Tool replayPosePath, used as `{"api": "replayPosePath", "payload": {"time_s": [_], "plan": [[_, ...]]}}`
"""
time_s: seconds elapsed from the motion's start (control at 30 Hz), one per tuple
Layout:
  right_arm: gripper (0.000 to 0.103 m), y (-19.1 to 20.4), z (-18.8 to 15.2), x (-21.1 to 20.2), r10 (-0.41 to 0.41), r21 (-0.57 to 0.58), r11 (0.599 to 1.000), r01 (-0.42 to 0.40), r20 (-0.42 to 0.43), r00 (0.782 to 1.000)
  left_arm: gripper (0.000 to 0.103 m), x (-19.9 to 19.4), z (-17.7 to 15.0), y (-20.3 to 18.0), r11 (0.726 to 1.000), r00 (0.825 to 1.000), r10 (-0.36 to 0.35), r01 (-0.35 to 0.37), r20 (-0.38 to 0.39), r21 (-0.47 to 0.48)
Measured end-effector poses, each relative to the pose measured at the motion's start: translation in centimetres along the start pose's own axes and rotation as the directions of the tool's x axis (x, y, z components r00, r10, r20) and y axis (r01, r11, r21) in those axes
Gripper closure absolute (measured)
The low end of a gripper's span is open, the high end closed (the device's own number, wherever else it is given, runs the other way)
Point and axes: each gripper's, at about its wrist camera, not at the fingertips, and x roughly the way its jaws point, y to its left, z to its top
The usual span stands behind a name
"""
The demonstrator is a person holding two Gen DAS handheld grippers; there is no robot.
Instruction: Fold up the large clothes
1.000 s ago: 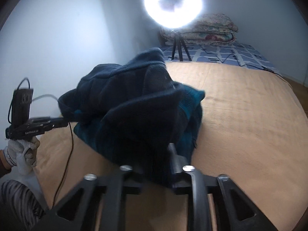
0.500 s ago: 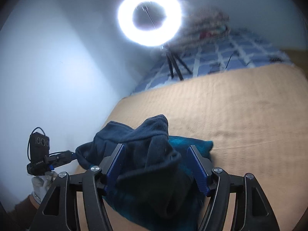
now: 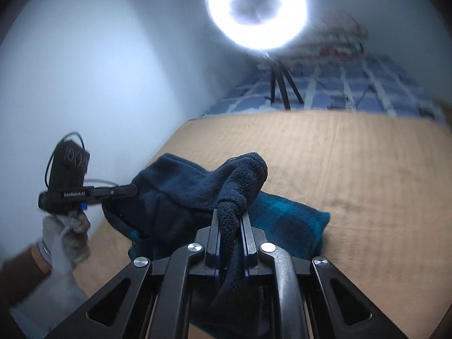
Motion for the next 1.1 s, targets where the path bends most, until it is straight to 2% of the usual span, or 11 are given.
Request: {"api": "replayPosePath", "payload": {"time_s": [0.23, 0.33, 0.4, 0.57, 0.67, 0.8, 0.9, 0.93, 0.97, 1.0, 1.1], "plan": [[0.093, 4.3, -6.1, -4.9, -0.052, -0.153, 0.987, 0.050, -0.009, 0.999, 0.095, -4.4, -7.7, -2.5, 0.988, 0.998, 0.026, -0.016, -0.063, 0.157], [0.083, 4.2, -9.4, -6.3, -0.028, -0.132, 0.991, 0.021, -0.052, 0.998, 0.078, -6.0, -10.5, -2.3, 0.985, 0.995, 0.039, -0.023, -0.093, 0.173], [0.073, 3.5, -11.0, -7.6, -0.030, -0.073, 0.997, 0.026, -0.046, 0.999, 0.056, -7.1, -11.2, -1.7, 0.988, 0.996, 0.041, -0.028, -0.079, 0.152], [0.040, -1.4, -11.8, -8.7, 0.030, 0.227, 0.973, -0.036, 0.031, 0.999, 0.038, -7.7, -10.2, 1.9, 0.998, 0.999, 0.006, -0.008, -0.040, -0.062], [0.037, -3.7, -11.5, -7.4, 0.070, 0.380, 0.921, -0.088, 0.062, 0.996, 0.038, -6.3, -9.2, 4.3, 0.979, 0.999, -0.036, 0.032, -0.015, -0.202], [0.037, -5.7, -11.8, -3.2, 0.101, 0.515, 0.853, -0.088, 0.002, 0.995, 0.038, -3.5, -8.4, 6.7, 0.944, 0.999, -0.052, 0.044, -0.015, -0.328], [0.043, -6.2, -12.4, -0.3, 0.122, 0.565, 0.821, -0.074, -0.048, 0.991, 0.045, -1.3, -8.6, 7.6, 0.917, 0.996, -0.090, 0.075, -0.020, -0.392], [0.051, -6.2, -12.4, 0.2, 0.138, 0.569, 0.818, -0.087, -0.047, 0.989, 0.058, -0.6, -8.6, 7.1, 0.923, 0.995, -0.098, 0.079, -0.030, -0.376], [0.077, -5.9, -12.1, 0.7, 0.155, 0.566, 0.818, -0.101, -0.048, 0.987, 0.090, -0.3, -8.6, 6.6, 0.933, 0.994, -0.097, 0.075, -0.046, -0.353], [0.090, -5.6, -11.6, 0.7, 0.155, 0.551, 0.828, -0.101, -0.052, 0.987, 0.094, -0.2, -8.5, 5.9, 0.941, 0.994, -0.091, 0.069, -0.052, -0.331], [0.098, -4.3, -9.3, -1.2, 0.100, 0.430, 0.898, -0.087, -0.008, 0.995, 0.094, -1.4, -8.6, 3.2, 0.966, 0.996, -0.088, 0.083, -0.009, -0.246]]}}
